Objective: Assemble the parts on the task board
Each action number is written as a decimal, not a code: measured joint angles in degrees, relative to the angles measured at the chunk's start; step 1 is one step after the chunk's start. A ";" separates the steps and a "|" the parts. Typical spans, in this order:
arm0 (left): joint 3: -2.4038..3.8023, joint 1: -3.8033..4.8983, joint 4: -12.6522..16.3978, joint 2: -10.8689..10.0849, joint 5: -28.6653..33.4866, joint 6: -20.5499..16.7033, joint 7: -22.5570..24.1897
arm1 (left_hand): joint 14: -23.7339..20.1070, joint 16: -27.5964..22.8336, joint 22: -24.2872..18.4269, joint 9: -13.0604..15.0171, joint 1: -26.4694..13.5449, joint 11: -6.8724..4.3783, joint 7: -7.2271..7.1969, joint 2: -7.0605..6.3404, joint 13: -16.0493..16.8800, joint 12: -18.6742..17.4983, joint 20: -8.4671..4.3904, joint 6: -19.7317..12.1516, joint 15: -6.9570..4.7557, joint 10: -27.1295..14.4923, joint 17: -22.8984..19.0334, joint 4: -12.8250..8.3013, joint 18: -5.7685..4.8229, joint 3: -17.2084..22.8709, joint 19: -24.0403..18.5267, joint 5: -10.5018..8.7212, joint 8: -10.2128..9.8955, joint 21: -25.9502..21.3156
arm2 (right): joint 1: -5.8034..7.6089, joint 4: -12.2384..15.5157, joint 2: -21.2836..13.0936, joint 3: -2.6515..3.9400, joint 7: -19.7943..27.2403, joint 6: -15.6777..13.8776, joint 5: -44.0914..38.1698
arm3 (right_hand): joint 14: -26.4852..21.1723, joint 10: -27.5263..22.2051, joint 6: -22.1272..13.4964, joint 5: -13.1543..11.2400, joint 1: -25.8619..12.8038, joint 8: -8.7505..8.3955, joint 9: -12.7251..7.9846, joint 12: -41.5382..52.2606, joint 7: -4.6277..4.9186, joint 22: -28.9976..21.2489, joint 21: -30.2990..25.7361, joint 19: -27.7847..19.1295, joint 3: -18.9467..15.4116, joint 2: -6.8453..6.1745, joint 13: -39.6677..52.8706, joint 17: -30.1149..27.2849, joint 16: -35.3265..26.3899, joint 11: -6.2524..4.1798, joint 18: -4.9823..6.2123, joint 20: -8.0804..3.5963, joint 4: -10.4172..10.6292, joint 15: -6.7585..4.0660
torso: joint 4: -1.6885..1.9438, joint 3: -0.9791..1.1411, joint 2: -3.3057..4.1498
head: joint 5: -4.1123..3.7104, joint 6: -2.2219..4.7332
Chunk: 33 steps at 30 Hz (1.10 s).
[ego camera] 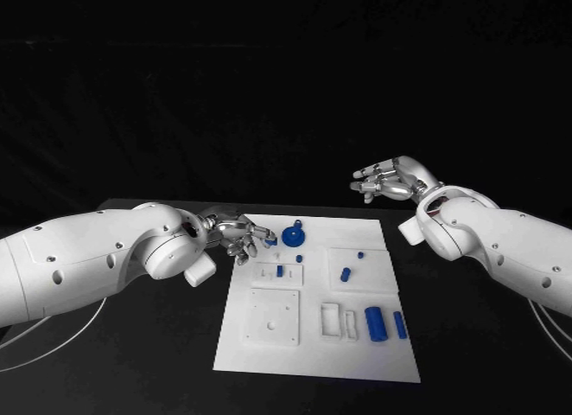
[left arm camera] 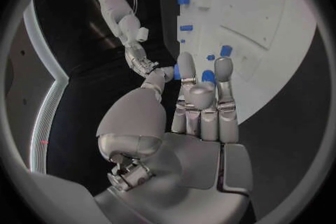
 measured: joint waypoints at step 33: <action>-2.85 -0.94 -3.63 6.22 -24.42 -3.02 -14.61 | 0.91 -0.71 -0.02 0.29 -0.25 0.00 0.01 -0.26 -0.89 0.66 0.42 0.38 -0.11 0.00 0.54 -0.74 0.01 -0.06 0.42 2.05 -0.24 0.00 | 1.27 -7.22 5.59 0.55 6.66 7.75 11.68 | 2.07 -4.45 -5.78 -11.54 4.59 -0.17 -0.27 -17.66 0.94 -44.05 0.03 -7.45 0.07 4.38 -23.08 -32.36 -25.35 5.32 2.69 7.89 -3.02 5.61 | -0.05 0.06 -0.10 | 0.43 -1.90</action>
